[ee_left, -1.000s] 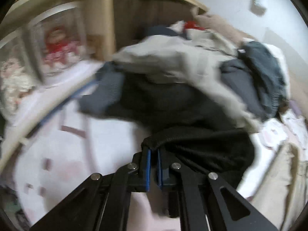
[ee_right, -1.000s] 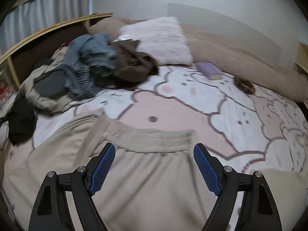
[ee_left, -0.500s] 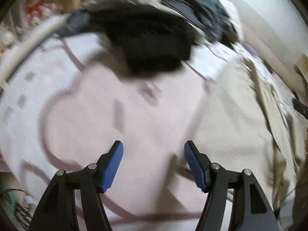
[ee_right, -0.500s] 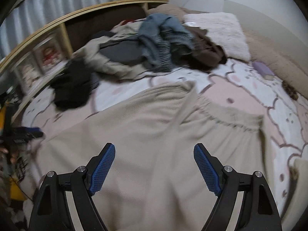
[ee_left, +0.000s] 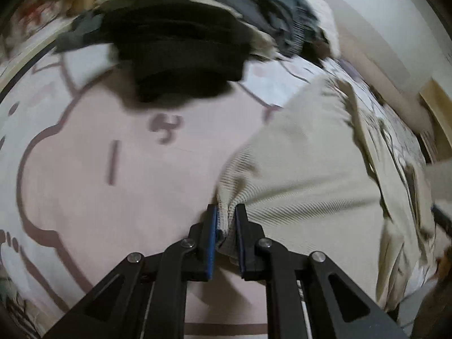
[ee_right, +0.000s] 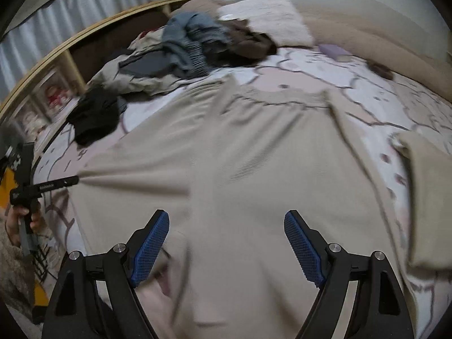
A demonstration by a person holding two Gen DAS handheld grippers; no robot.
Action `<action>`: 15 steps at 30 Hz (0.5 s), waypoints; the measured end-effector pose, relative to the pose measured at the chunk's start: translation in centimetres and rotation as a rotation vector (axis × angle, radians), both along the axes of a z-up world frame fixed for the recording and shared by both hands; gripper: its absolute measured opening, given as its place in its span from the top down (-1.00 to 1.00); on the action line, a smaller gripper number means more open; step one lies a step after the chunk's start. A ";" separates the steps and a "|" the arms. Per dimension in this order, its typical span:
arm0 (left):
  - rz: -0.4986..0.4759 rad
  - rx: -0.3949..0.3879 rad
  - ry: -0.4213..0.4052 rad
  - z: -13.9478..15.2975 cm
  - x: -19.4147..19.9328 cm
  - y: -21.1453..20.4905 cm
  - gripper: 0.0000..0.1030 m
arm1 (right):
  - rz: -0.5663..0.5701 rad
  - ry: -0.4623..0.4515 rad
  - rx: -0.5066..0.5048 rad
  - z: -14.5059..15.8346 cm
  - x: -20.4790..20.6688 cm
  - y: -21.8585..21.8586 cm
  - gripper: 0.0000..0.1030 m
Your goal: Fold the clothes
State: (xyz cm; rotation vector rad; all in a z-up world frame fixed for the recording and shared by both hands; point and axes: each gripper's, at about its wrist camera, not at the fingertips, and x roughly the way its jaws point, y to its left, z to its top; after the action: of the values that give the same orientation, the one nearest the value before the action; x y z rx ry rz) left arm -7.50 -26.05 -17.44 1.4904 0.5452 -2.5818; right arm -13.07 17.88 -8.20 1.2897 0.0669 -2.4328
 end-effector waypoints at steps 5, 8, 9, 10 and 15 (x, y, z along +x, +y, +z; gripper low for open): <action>-0.016 -0.059 0.000 0.9 0.6 1.5 0.75 | -0.075 -0.010 -0.011 -0.4 -0.4 2.2 -0.62; 0.001 -0.049 0.034 2.0 2.5 1.7 0.64 | -0.051 0.013 -0.003 -0.6 -1.7 0.7 -0.62; 0.014 -0.047 0.049 2.5 3.3 1.7 0.54 | -0.034 0.028 0.021 -0.8 -2.0 -0.2 -0.62; 0.026 -0.045 0.065 2.9 4.1 1.7 0.46 | -0.013 0.038 0.039 -1.0 -2.0 -1.0 -0.62; 0.059 -0.019 0.110 4.0 7.2 2.1 0.10 | 0.103 0.049 0.137 -3.9 1.7 -3.8 -0.62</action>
State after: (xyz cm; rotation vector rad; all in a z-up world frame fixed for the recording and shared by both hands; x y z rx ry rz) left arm -0.27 -23.93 -13.48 1.3114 0.5667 -2.6275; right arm -11.38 14.09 -12.10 1.2500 0.3105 -2.4067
